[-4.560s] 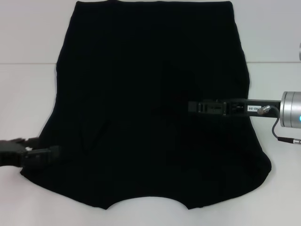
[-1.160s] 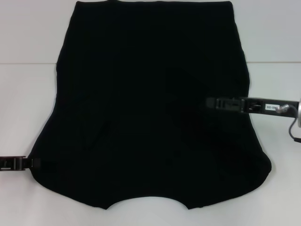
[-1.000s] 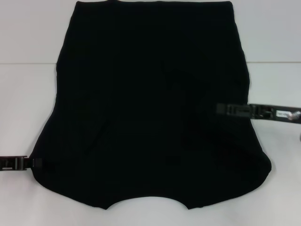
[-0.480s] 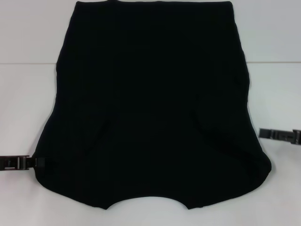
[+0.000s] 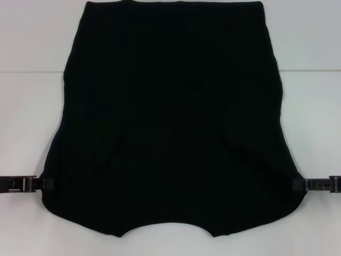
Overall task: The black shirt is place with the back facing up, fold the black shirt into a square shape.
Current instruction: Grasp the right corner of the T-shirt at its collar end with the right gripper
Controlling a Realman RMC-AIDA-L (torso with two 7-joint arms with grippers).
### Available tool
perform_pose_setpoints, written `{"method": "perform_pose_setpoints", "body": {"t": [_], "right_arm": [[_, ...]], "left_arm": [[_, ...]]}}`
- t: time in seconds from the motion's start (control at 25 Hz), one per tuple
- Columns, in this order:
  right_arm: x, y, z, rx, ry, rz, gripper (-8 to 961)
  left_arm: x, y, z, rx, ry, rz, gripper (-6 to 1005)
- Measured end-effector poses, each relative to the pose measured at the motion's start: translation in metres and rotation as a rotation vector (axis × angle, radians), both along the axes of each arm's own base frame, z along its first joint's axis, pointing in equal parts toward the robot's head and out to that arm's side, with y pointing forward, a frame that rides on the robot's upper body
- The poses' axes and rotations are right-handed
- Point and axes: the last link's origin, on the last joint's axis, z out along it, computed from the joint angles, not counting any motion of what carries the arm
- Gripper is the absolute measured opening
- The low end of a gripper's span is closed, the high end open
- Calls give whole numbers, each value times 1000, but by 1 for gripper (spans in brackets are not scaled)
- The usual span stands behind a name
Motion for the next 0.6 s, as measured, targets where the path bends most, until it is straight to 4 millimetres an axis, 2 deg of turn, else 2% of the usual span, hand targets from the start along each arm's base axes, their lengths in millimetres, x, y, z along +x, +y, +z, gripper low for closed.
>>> {"method": "perform_pose_setpoints", "body": {"t": [0.44, 0.6], "right_arm": [[-5, 2, -9, -18, -8, 22, 694], [-3, 0, -9, -14, -8, 18, 596]], "left_arm": [[-1, -1, 0, 1, -1, 3, 30], [-1, -1, 0, 1, -1, 4, 29]]}}
